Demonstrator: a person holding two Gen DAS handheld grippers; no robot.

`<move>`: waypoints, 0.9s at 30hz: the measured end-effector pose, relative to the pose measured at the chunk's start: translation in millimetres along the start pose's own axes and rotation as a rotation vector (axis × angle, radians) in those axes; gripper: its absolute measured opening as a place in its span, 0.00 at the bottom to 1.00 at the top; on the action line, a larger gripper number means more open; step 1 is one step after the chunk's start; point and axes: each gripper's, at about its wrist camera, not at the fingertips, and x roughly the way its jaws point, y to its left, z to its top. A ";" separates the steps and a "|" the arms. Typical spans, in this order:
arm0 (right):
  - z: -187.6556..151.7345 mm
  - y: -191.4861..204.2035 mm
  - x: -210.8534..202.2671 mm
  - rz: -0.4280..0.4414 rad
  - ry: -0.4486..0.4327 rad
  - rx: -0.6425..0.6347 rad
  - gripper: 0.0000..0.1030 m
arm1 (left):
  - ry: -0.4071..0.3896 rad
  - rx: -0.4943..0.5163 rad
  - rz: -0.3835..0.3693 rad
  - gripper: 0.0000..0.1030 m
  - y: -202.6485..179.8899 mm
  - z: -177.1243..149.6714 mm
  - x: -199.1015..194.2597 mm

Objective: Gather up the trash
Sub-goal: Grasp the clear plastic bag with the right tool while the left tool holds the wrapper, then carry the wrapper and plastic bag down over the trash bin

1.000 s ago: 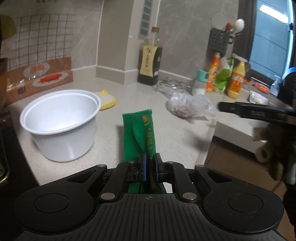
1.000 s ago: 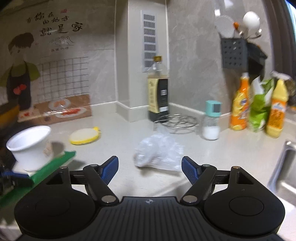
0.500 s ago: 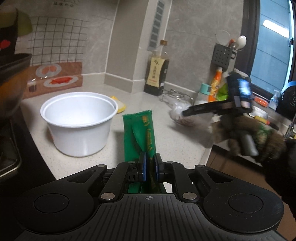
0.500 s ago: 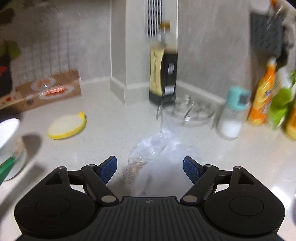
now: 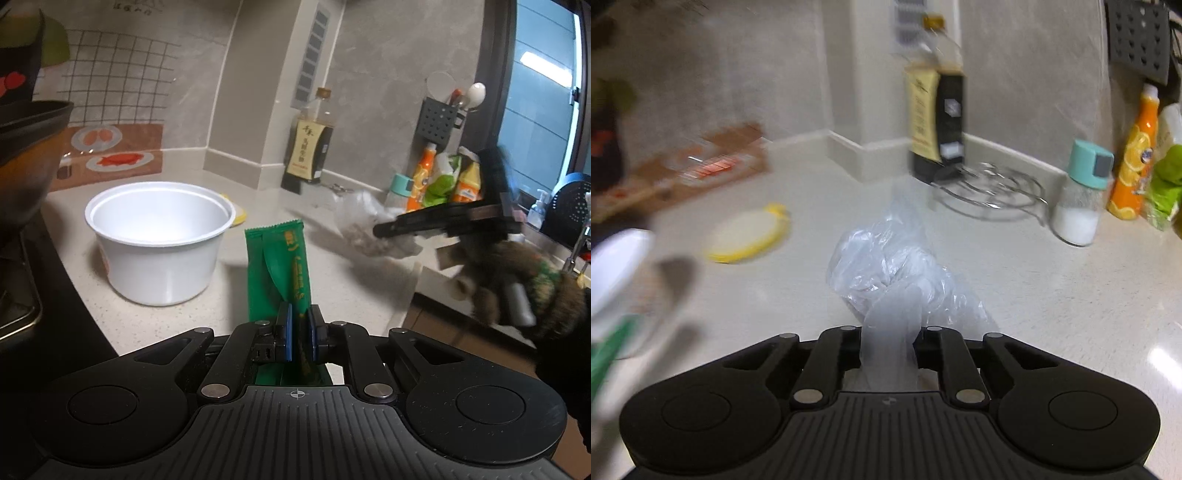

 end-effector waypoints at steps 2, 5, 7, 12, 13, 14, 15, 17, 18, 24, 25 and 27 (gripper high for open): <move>-5.6 12.2 -35.1 0.049 -0.052 -0.024 0.12 | -0.009 0.010 -0.013 0.12 -5.4 -0.2 -4.4; -17.1 27.3 -86.5 0.113 -0.124 -0.063 0.12 | -0.025 0.031 -0.033 0.12 -17.9 -0.2 -13.9; -25.0 31.5 -115.6 0.165 -0.155 -0.058 0.12 | -0.029 0.050 -0.049 0.12 -28.3 -0.2 -20.6; -55.1 27.0 -172.8 0.226 -0.220 -0.013 0.12 | -0.043 0.098 -0.102 0.12 -59.4 -3.5 -31.4; -64.7 22.6 -180.2 0.218 -0.227 0.003 0.12 | -0.042 0.102 -0.117 0.12 -65.5 -6.3 -29.4; -75.3 17.2 -187.1 0.206 -0.230 0.023 0.12 | -0.033 0.102 -0.137 0.12 -73.3 -11.1 -25.2; -86.8 10.1 -193.8 0.188 -0.232 0.045 0.12 | -0.021 0.101 -0.156 0.12 -79.3 -16.3 -20.0; -112.0 -3.5 -207.5 0.125 -0.250 0.079 0.12 | 0.018 0.099 -0.199 0.12 -93.8 -30.4 -3.3; -124.2 -8.9 -214.3 0.088 -0.263 0.086 0.12 | 0.039 0.098 -0.220 0.12 -100.3 -38.2 6.8; -213.3 -47.8 -235.3 -0.103 -0.243 0.127 0.12 | 0.306 0.011 -0.362 0.12 -132.1 -99.1 111.4; -226.7 -54.6 -233.5 -0.134 -0.216 0.139 0.12 | 0.371 -0.017 -0.374 0.12 -135.2 -109.8 131.2; -253.5 -69.5 -223.5 -0.183 -0.139 0.176 0.12 | 0.520 -0.076 -0.371 0.12 -141.2 -135.7 176.5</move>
